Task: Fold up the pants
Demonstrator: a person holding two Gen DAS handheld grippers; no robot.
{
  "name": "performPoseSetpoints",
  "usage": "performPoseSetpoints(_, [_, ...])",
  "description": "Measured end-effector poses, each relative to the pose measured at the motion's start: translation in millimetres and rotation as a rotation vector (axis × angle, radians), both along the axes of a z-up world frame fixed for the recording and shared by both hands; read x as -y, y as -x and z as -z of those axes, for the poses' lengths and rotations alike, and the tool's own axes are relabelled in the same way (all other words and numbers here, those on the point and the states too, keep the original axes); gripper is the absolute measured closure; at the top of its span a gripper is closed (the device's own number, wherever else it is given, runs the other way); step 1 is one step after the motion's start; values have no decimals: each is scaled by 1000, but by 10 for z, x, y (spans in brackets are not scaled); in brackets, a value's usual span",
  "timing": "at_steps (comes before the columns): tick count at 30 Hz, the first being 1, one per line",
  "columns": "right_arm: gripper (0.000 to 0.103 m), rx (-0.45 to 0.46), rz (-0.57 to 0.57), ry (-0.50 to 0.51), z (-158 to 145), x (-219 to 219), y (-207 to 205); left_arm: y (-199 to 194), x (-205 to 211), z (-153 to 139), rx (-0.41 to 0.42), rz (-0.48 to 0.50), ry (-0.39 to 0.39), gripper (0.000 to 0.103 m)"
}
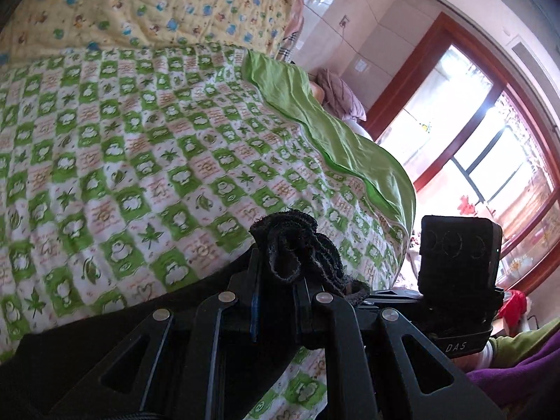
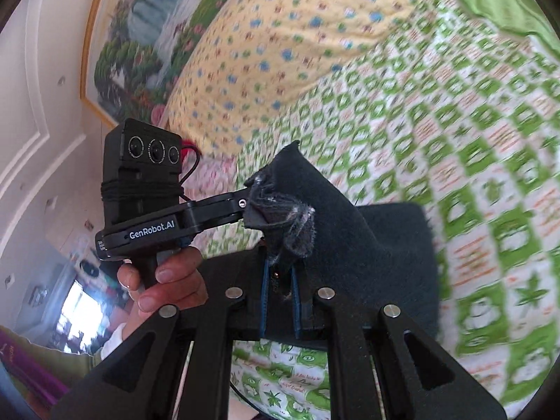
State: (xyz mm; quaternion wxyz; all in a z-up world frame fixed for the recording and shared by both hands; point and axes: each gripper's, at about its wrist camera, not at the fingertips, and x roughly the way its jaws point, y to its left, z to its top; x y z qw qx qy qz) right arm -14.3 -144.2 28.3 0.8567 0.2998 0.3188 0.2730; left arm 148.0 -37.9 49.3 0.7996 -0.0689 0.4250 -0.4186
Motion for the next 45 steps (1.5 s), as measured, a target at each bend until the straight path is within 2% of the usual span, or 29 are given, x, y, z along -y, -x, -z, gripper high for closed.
performPoseSetpoints(7, [91,-62,-76,82,231,-337,-143,29,-377,396,-72,-84,13,93])
performPoseSetpoints(13, [91,-110,-124,145,407,-509,-231,24,-533,656,-128,-133,15,93])
performPoseSetpoints(17, [86,-141,-145,169,502,-565,-283,37,-641,785,-164,-177,23,91])
performPoseSetpoints(20, [83,-157,-165,167,545,-587,-294,71,-718,837,-177,-213,15,86])
performPoseSetpoints(23, [75,-159,-184,162,536,-619,-287,147,-833,833,-181,-268,21,77])
performPoseSetpoints(26, [66,-154,-205,155,494,-661,-266,236,-965,781,-174,-331,29,65])
performPoseSetpoints(28, [66,-142,-217,159,449,-696,-239,299,-1056,728,-157,-379,23,51])
performPoseSetpoints(37, [65,-96,-238,165,283,-769,-222,631,-1551,616,-164,-602,61,37])
performPoseSetpoints(39, [62,-80,-244,172,241,-792,-241,717,-1680,598,-167,-684,56,30])
performPoseSetpoints(43, [58,-35,-271,177,140,-866,-286,934,-1962,580,-156,-854,63,28])
performPoseSetpoints(45, [57,-17,-296,172,88,-942,-338,1054,-2080,569,-144,-937,37,27])
